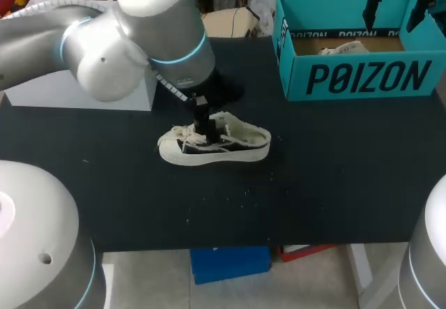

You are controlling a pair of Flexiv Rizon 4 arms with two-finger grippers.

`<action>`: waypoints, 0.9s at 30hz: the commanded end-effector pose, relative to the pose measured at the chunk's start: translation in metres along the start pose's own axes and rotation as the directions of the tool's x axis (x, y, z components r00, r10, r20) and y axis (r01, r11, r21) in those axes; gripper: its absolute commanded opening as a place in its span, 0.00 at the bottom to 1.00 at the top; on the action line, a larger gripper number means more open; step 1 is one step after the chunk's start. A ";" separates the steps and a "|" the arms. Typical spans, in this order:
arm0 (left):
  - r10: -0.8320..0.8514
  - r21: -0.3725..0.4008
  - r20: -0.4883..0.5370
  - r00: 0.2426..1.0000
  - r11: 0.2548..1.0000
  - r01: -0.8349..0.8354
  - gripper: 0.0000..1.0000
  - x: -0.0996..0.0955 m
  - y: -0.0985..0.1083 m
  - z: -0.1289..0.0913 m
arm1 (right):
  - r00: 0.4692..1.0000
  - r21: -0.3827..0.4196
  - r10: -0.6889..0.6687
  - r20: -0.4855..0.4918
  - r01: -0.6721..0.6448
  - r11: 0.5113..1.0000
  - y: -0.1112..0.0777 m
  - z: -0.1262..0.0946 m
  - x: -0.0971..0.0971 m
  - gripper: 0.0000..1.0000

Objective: Take the shoe out of the shoebox, open the shoe tongue, remove and reinsert the insole, then place the shoe into the shoebox

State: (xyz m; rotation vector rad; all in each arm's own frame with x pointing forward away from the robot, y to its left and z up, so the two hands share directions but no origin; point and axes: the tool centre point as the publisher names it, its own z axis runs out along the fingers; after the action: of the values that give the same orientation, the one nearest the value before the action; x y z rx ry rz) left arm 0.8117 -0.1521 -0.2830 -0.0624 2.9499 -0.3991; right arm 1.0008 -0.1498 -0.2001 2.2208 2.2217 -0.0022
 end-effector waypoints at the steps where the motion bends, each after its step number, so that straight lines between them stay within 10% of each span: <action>1: -0.008 0.166 -0.021 1.000 0.986 0.011 1.00 0.006 0.049 -0.044 | 1.000 0.000 0.000 0.000 0.000 1.000 0.000 0.000 0.000 1.00; 15: 0.010 0.251 -0.048 0.999 0.968 0.002 1.00 -0.005 0.121 -0.060 | 1.000 0.000 0.000 0.000 0.000 1.000 0.000 0.000 0.000 1.00; 27: 0.047 0.267 -0.065 0.997 0.963 -0.028 1.00 -0.006 0.127 -0.061 | 1.000 0.000 0.000 0.000 0.000 1.000 0.000 0.000 0.000 1.00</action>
State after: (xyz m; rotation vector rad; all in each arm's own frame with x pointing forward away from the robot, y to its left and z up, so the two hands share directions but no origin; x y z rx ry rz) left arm 0.8062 -0.0149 -0.2545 0.0397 2.9432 -0.7776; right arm 1.0008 -0.1498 -0.2001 2.2207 2.2218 -0.0022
